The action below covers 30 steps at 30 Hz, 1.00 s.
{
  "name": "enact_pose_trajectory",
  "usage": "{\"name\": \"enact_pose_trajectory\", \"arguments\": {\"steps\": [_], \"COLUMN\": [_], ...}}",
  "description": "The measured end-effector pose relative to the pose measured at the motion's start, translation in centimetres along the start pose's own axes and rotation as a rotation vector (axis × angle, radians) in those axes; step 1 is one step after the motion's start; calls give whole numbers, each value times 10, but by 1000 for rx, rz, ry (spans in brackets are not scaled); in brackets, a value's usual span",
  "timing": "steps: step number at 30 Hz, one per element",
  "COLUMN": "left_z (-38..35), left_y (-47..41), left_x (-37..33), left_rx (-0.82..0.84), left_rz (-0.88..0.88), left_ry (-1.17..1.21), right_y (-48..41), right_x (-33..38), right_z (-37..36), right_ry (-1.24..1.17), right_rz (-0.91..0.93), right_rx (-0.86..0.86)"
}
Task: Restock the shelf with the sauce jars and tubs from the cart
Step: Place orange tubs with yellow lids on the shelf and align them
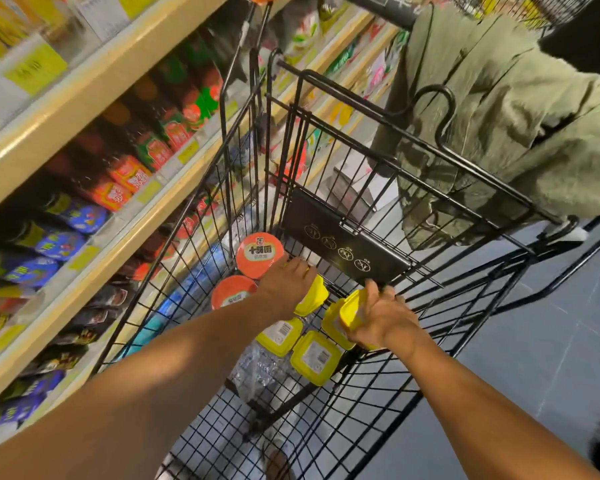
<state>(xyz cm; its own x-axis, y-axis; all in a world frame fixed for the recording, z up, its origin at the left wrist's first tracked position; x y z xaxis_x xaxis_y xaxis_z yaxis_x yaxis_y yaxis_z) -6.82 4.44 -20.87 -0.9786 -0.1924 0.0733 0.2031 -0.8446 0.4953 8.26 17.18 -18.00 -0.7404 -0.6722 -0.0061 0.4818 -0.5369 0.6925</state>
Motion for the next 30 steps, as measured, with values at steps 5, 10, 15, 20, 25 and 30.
{"name": "enact_pose_trajectory", "arguments": {"steps": [5,10,15,20,25,30], "left_z": [24,53,84,121,163,175], "left_y": [43,91,156,244,353,472], "left_x": [5,19,40,66,81,80], "left_rx": [-105,-125,-199,-315,-309,-464], "left_rz": [63,125,218,345,493,613], "left_ry": [245,443,565,675,726,746], "right_y": [13,41,83,134,201,293], "right_x": [5,18,41,73,122,188], "right_z": [13,46,98,146,189,215], "right_ry": [0,-34,-82,-143,-173,-195], "right_rz": [47,138,259,399,559,768], "right_rx": [-22,-43,-143,-264,-331,-356]}}
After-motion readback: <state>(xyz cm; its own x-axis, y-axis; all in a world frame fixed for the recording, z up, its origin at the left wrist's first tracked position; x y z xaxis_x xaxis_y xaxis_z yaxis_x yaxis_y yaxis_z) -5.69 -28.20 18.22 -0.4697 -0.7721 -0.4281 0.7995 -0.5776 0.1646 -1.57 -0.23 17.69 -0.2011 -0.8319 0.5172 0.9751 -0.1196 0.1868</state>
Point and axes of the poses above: each hand's wrist, its own y-axis away from the middle knuckle, its own z-axis out of the back of the hand, x = y × z, the point moved 3 cm from there along -y, towards the middle knuckle, and after that the axes turned 7 degrees about -x, right-handed, at the moved point
